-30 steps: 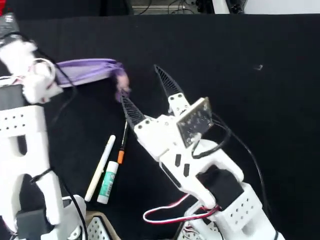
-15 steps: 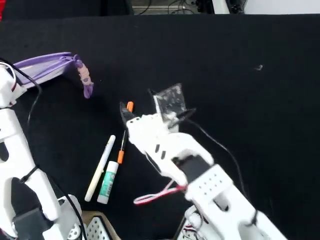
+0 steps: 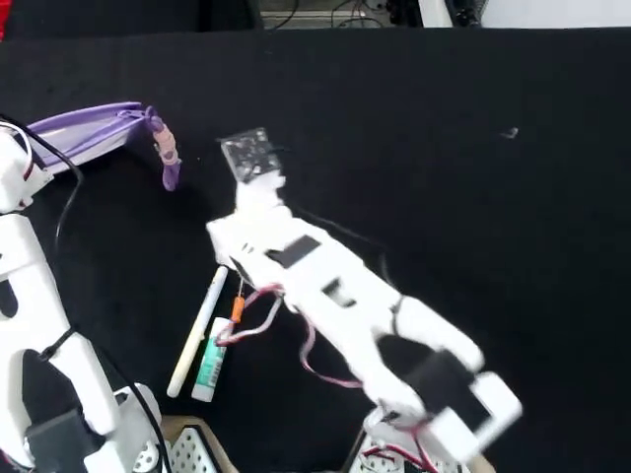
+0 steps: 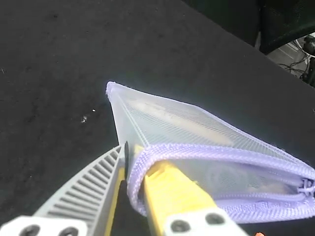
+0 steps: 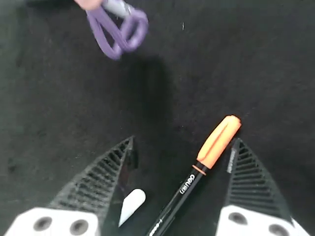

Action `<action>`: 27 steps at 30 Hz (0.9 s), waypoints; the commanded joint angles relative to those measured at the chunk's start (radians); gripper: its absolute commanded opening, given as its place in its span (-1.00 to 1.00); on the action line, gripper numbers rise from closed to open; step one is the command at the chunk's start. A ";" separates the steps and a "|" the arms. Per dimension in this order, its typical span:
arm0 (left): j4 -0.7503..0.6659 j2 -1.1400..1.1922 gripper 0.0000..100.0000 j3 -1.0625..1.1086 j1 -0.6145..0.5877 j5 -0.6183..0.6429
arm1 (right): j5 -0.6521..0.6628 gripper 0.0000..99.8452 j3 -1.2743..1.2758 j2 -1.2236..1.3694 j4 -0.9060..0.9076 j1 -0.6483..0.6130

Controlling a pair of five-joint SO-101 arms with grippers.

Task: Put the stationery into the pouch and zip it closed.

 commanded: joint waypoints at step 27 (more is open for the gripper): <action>-0.029 -0.011 -0.94 0.016 0.077 0.015 | -0.110 -0.99 -0.954 0.708 0.778 0.084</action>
